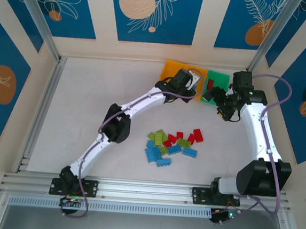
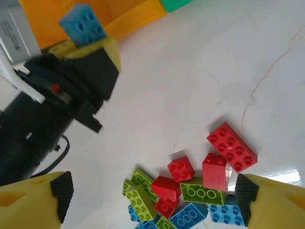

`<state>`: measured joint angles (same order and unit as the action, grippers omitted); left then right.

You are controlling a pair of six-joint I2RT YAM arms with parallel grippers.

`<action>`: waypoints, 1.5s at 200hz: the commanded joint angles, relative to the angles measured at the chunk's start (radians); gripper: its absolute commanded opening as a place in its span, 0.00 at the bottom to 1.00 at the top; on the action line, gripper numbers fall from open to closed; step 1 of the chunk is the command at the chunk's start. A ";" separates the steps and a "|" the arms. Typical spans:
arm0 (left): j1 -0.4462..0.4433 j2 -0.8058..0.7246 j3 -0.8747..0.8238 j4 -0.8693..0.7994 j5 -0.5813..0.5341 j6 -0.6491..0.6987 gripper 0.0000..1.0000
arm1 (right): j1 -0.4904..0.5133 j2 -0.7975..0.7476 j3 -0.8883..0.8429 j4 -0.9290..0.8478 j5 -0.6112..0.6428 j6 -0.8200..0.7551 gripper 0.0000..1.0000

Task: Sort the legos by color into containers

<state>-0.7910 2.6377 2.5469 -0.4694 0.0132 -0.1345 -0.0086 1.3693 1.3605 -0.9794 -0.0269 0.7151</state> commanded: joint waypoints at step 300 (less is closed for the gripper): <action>0.053 -1.133 -1.397 0.517 0.220 0.069 1.00 | 0.210 0.335 -0.268 0.140 0.222 -0.163 0.87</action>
<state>-0.7357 1.5394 1.1553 0.0502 0.2138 -0.0650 0.2077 1.6527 1.0496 -0.8635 0.1368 0.5781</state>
